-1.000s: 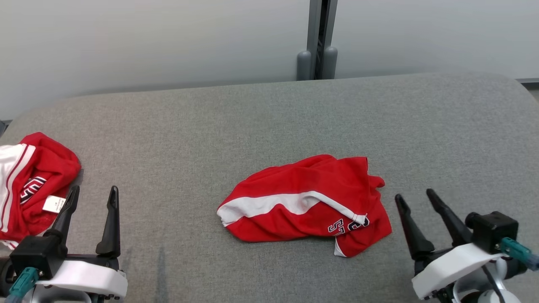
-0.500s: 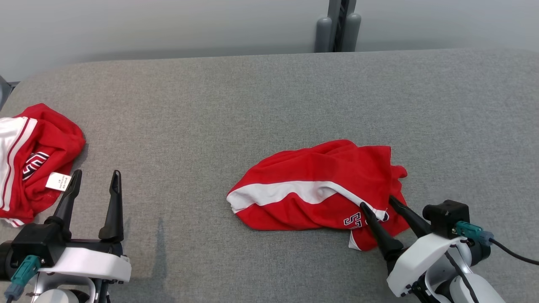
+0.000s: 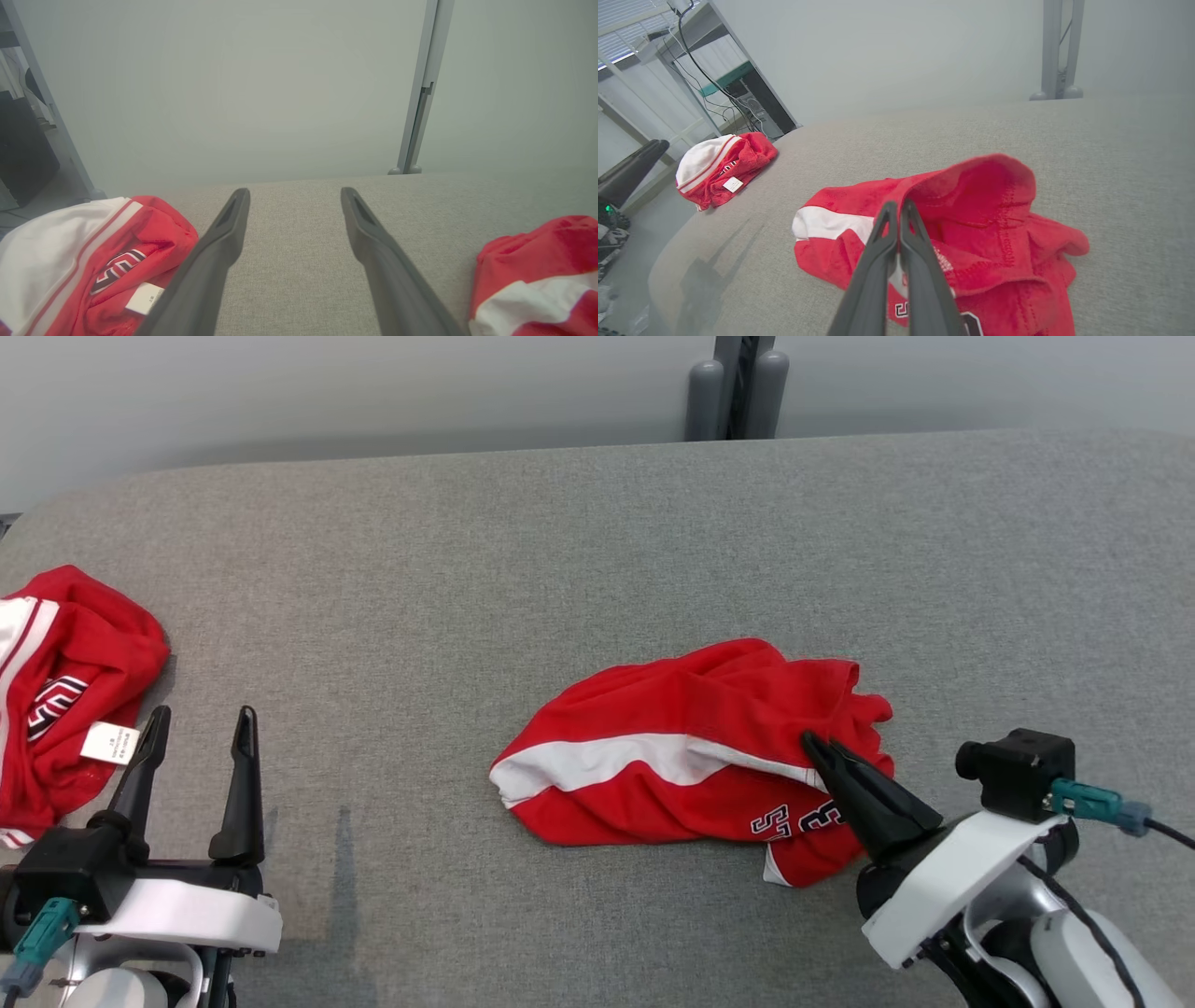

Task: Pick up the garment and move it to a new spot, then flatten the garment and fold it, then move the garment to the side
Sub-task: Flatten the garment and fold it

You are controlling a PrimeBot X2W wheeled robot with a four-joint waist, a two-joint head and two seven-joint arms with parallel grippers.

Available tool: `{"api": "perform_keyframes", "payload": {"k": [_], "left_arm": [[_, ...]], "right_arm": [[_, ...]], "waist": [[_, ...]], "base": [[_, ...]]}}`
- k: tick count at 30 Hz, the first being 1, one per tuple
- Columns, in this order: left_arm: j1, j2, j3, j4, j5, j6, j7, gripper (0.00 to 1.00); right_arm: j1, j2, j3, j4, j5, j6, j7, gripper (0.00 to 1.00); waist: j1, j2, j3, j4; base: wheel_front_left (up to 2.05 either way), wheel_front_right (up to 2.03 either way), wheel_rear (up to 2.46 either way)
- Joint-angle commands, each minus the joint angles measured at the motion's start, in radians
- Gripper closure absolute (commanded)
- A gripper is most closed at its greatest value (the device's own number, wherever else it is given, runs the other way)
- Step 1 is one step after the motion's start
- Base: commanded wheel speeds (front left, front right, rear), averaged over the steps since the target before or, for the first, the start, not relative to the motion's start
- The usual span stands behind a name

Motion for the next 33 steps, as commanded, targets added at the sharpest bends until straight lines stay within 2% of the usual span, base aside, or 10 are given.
{"api": "perform_keyframes", "payload": {"k": [1, 7, 11, 18, 22, 26, 27, 28, 29, 33], "left_arm": [[-0.015, 0.009, 0.007, 0.003, -0.005, -0.002, -0.008, 0.00], [-0.019, 0.014, 0.012, 0.003, -0.010, 0.002, -0.016, 0.00], [-0.033, 0.017, 0.016, -0.006, -0.014, 0.005, -0.021, 0.00], [-0.077, 0.008, -0.006, -0.003, -0.010, -0.006, -0.029, 0.00], [-0.107, -0.003, -0.018, 0.011, -0.010, -0.012, -0.036, 0.00], [-0.125, -0.011, -0.024, 0.026, -0.009, -0.016, -0.042, 0.00], [-0.128, -0.011, -0.023, 0.030, -0.008, -0.017, -0.044, 0.00], [-0.129, -0.012, -0.022, 0.033, -0.007, -0.018, -0.046, 0.00], [-0.130, -0.012, -0.021, 0.035, -0.007, -0.018, -0.047, 0.00], [-0.126, -0.015, -0.020, 0.044, -0.003, -0.018, -0.050, 0.00]], "right_arm": [[0.017, -0.018, -0.005, -0.042, 0.036, 0.000, 0.033, 1.00], [0.048, -0.021, -0.072, -0.252, 0.240, 0.000, 0.178, 1.00], [-0.006, 0.005, -0.144, -0.280, 0.353, 0.000, 0.235, 1.00], [-0.186, 0.008, -0.214, -0.023, 0.392, 0.000, 0.252, 1.00], [-0.271, 0.004, -0.216, 0.152, 0.388, 0.000, 0.219, 1.00], [-0.319, -0.007, -0.189, 0.259, 0.390, 0.000, 0.161, 1.00], [-0.324, -0.009, -0.181, 0.274, 0.398, 0.000, 0.144, 0.76], [-0.326, -0.014, -0.173, 0.285, 0.401, 0.000, 0.129, 0.42], [-0.325, -0.019, -0.166, 0.290, 0.408, 0.000, 0.113, 0.00], [-0.277, -0.054, -0.141, 0.288, 0.412, 0.000, 0.042, 0.00]], "waist": [[0.0000, 0.0000, -0.001, -0.006], [0.0000, 0.0000, 0.012, -0.019], [0.0000, 0.0000, 0.041, -0.026], [0.0000, 0.0000, 0.111, -0.001], [0.0000, 0.0000, 0.142, 0.023], [0.0000, 0.0000, 0.152, 0.035], [0.0000, 0.0000, 0.152, 0.036], [0.0000, 0.0000, 0.151, 0.036], [0.0000, 0.0000, 0.148, 0.035], [0.0000, 0.0000, 0.125, 0.027]], "base": [[0.00, 0.00, 0.00], [0.00, 0.00, 0.00], [0.00, 0.00, 0.00], [0.00, 0.00, 0.00], [0.00, 0.00, 0.00], [0.00, 0.00, 0.00], [0.00, 0.00, 0.00], [0.00, 0.00, 0.00], [0.00, 0.00, 0.00], [0.00, 0.00, 0.00]]}}
